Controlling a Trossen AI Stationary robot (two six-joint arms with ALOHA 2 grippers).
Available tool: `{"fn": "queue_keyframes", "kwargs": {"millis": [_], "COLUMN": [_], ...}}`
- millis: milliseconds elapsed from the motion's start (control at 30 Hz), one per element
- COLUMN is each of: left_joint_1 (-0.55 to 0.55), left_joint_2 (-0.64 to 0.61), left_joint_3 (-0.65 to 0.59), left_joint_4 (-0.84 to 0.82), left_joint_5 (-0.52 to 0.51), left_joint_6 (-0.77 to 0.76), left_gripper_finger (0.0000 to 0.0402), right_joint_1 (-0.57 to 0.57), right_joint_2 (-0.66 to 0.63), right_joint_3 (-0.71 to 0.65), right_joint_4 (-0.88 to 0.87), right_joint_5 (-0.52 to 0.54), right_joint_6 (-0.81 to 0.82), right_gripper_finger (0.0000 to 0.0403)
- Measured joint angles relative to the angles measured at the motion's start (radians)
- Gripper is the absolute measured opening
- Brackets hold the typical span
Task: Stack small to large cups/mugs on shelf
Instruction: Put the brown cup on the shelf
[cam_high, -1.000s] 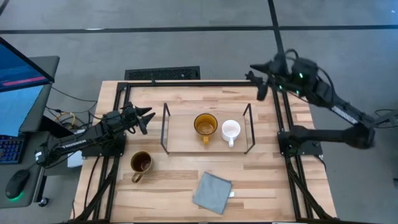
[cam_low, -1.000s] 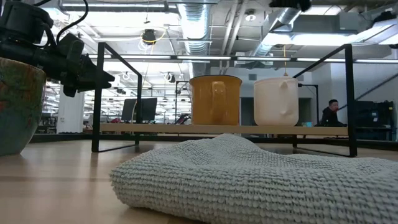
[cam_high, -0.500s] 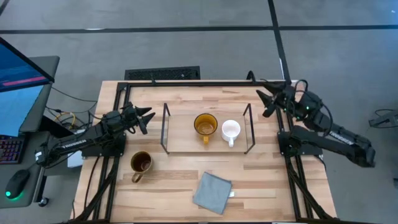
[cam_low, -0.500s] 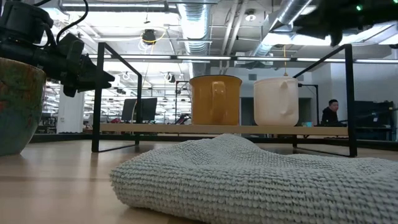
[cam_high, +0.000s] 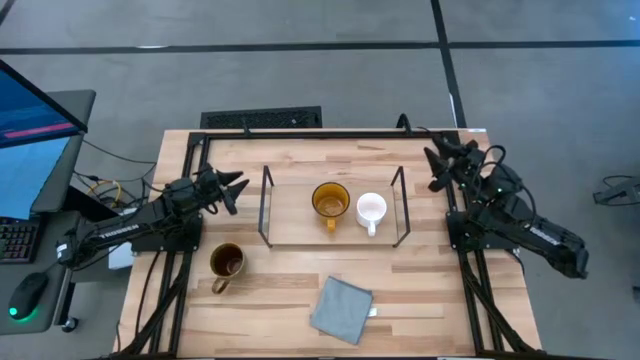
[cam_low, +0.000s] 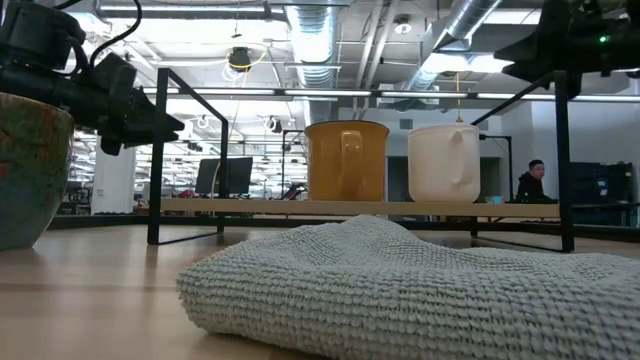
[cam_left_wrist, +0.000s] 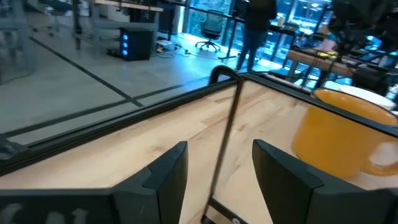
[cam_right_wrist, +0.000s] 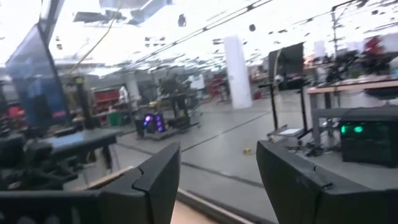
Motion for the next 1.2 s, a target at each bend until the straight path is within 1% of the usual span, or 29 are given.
{"fn": "queue_keyframes", "kwargs": {"millis": [133,300,433,467,533,667,767,867,933,1033,1200], "left_joint_1": [0.0,0.0,0.0,0.0,0.0,0.0,-0.001,-0.001,-0.001,-0.001,-0.001], "left_joint_2": [0.0,0.0,-0.001,-0.001,0.0,0.002,0.024,0.069,0.113,0.186,0.302], "left_joint_3": [0.023,0.093,0.187,0.209,0.249,0.328,0.386,0.461,0.516,0.615,0.793], "left_joint_4": [0.012,0.013,0.021,0.019,0.014,-0.007,-0.013,-0.073,-0.154,-0.337,-0.698], "left_joint_5": [-0.056,-0.114,-0.113,-0.097,-0.029,0.173,0.299,0.415,0.477,0.544,0.559], "left_joint_6": [0.007,0.077,0.063,0.053,0.047,0.049,-0.006,-0.02,-0.013,0.037,0.148], "left_gripper_finger": [0.0171,0.0171,0.0171,0.0171,0.0171,0.0171,0.0171,0.0171,0.0171,0.0171,0.0171], "right_joint_1": [-0.001,0.0,0.0,0.0,0.0,-0.001,-0.001,-0.001,-0.001,-0.001,-0.001], "right_joint_2": [-0.015,-0.011,-0.011,-0.011,-0.011,-0.011,-0.011,-0.011,-0.011,-0.011,-0.011], "right_joint_3": [0.0,0.0,0.0,0.0,0.0,0.0,0.0,0.0,0.0,0.0,0.0], "right_joint_4": [0.008,0.002,0.005,0.004,0.004,0.004,0.004,0.004,0.005,0.005,0.005], "right_joint_5": [0.023,0.023,0.023,0.023,0.023,0.023,0.023,0.023,0.023,0.023,0.023], "right_joint_6": [0.0,0.0,0.0,0.0,0.0,-0.001,0.0,0.0,0.004,0.035,0.099], "right_gripper_finger": [0.0233,0.0233,0.0233,0.0233,0.0233,0.0233,0.0233,0.0233,0.0233,0.0233,0.0233]}}
